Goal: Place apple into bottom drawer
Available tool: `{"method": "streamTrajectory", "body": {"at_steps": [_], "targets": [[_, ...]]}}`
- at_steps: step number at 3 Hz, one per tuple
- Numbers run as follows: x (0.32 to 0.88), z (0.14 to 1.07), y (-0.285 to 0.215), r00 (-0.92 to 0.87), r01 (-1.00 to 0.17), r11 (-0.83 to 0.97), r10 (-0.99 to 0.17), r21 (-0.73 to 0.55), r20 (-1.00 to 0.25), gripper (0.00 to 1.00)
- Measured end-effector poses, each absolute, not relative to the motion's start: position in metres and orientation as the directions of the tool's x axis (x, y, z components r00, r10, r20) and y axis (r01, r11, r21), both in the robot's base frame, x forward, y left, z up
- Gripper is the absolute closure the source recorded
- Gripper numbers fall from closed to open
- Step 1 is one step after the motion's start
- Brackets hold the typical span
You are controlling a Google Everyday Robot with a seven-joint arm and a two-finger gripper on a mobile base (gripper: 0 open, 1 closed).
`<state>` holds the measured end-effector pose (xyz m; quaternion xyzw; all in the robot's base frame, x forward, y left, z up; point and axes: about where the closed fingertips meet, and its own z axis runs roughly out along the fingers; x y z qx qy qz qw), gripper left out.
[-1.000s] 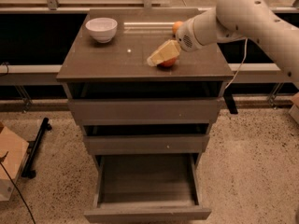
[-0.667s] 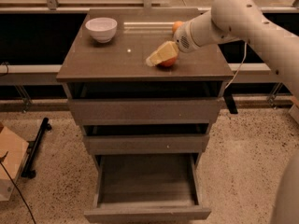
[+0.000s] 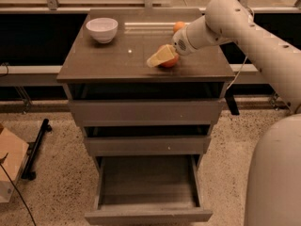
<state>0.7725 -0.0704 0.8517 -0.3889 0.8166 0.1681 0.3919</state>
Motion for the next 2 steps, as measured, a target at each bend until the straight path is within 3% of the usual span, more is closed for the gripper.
{"method": "streamTrajectory", "body": {"at_steps": [2], "targets": [[0.7651, 0.8408, -0.0755, -0.428, -0.76, 0.649, -0.523, -0.019, -0.737, 0.63]]}}
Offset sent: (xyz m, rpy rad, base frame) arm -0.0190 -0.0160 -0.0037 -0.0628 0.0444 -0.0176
